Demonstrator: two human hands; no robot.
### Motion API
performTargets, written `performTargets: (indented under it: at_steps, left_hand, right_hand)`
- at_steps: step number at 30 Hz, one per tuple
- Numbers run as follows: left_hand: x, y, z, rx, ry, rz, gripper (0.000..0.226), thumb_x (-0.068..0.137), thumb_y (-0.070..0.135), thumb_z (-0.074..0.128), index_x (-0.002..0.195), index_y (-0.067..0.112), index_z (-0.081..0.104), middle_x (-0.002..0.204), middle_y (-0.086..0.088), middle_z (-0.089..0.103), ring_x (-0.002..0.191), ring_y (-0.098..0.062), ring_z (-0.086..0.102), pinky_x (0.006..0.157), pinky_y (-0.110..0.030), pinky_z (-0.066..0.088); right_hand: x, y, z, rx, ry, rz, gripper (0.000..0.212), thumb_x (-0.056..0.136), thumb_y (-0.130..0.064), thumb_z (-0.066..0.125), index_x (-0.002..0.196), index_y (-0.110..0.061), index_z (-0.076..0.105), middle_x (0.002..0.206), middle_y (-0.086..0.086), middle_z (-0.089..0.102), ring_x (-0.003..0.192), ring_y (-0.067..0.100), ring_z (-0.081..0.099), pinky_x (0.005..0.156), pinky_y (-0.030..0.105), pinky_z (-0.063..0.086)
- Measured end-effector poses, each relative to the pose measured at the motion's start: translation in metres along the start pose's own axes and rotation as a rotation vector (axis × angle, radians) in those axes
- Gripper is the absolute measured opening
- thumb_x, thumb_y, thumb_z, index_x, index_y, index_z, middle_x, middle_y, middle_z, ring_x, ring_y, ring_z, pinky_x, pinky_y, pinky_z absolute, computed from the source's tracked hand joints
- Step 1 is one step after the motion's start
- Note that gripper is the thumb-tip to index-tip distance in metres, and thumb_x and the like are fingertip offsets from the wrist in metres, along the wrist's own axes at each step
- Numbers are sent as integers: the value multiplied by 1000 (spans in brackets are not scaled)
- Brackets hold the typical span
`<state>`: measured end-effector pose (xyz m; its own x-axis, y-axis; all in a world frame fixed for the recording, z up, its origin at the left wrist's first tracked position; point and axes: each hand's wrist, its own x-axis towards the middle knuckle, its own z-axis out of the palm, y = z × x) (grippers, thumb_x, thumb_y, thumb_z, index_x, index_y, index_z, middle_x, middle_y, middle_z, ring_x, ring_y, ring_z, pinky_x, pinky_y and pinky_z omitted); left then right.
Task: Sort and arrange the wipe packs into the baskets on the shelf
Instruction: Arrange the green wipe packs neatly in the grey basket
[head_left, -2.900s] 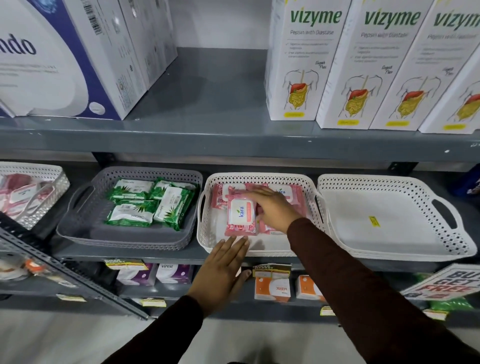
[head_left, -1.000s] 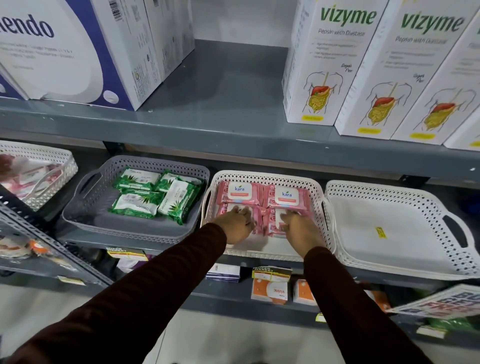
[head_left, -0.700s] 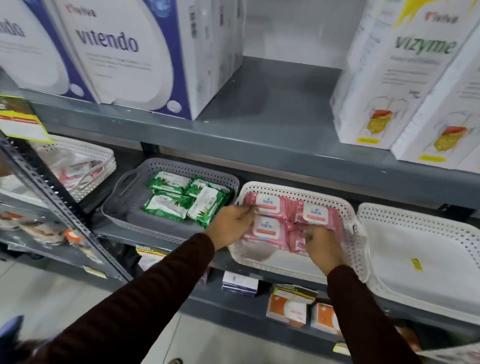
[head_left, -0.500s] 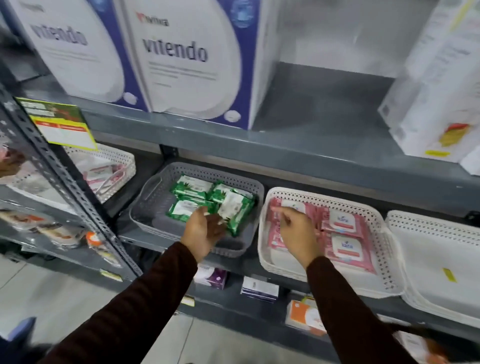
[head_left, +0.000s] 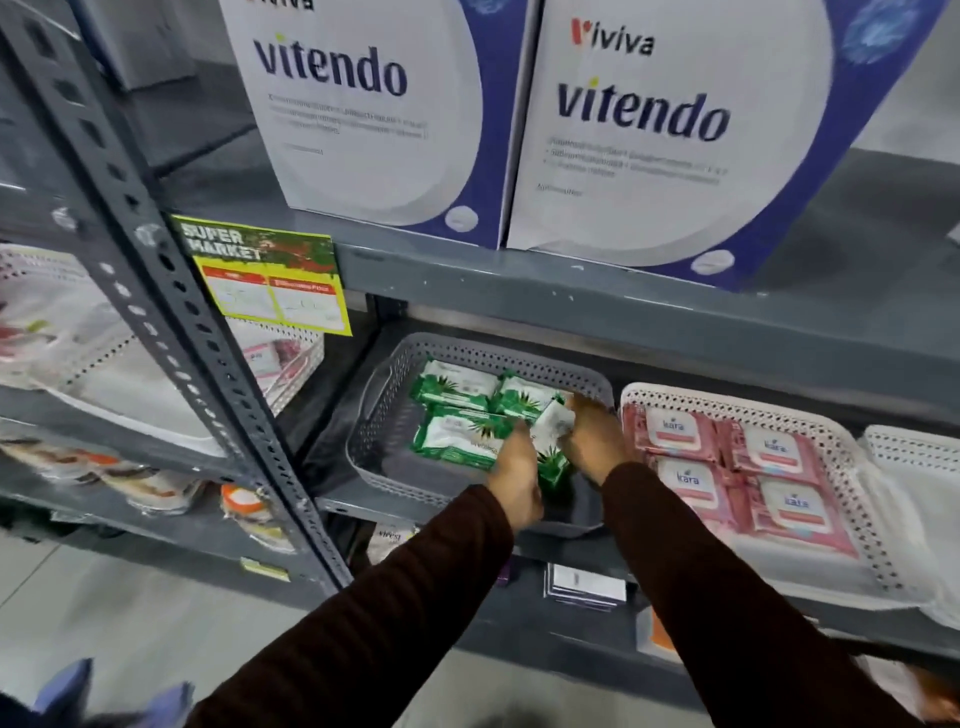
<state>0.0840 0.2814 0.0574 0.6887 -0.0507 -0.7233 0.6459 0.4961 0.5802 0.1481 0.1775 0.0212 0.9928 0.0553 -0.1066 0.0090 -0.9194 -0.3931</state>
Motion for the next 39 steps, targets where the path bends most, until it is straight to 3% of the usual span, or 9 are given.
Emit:
performTargets:
  at_steps: [14,17,19,23,26,31,35,37,39]
  left_hand:
    - [26,23,-22,452,-11,157,73,97,62,25,150,11,25,157,-12,25,141,-28,28,114,-41,23]
    - [25,32,-46,705,57,372,44,95,55,44,109,17,61,124,-16,62,112,-29,60,101,-40,45]
    - [27,49,-68,805,132,527,32,97,45,46,78,22,56,96,-18,71,87,-33,70,81,-44,57]
    - [45,90,-112,915,345,464,41,96,35,40,68,8,54,70,-13,68,70,-31,71,61,-32,54]
    - [39,93,-120,752,239,199,52,99,40,36,83,-5,58,66,-18,62,46,-26,60,45,-26,50]
    - [31,80,-126,626,142,103,61,95,62,34,103,4,49,65,-13,46,51,-26,51,49,-30,45]
    - [33,85,-137,580,183,130,80,87,75,30,114,4,53,70,-14,51,52,-24,46,50,-26,37]
    - [36,89,-140,626,207,120,91,85,79,25,137,7,45,121,-29,60,100,-46,61,67,-37,50]
    - [32,93,-137,644,207,110,86,88,76,21,146,15,36,147,-27,35,131,-47,39,95,-44,44]
  right_hand:
    - [-28,5,37,152,27,95,43,81,-15,70,123,-21,65,118,19,65,101,36,67,93,35,54]
    - [-36,2,32,119,16,61,45,81,-17,73,126,-21,63,119,18,61,101,35,66,93,35,52]
    - [-39,-5,25,99,55,41,41,85,-19,70,125,-17,63,120,16,60,103,34,65,93,35,51]
    - [-34,-34,18,270,59,-78,29,93,-9,56,120,-13,66,112,9,72,88,24,70,79,26,53]
    - [-19,-53,20,248,-74,-192,39,94,-8,52,130,-19,60,94,0,67,73,13,63,74,26,49]
    - [1,-70,20,-57,-311,-137,67,87,-1,48,146,-31,36,146,11,48,147,30,22,118,52,10]
    - [0,-76,28,50,-323,-128,55,81,3,46,123,-32,48,116,6,63,128,32,33,104,45,21]
    - [-5,-81,33,119,-372,-111,48,80,3,44,111,-33,48,105,6,63,114,29,36,97,43,29]
    - [-6,-84,40,129,-404,-107,44,79,3,43,103,-33,47,97,4,65,109,27,41,98,44,31]
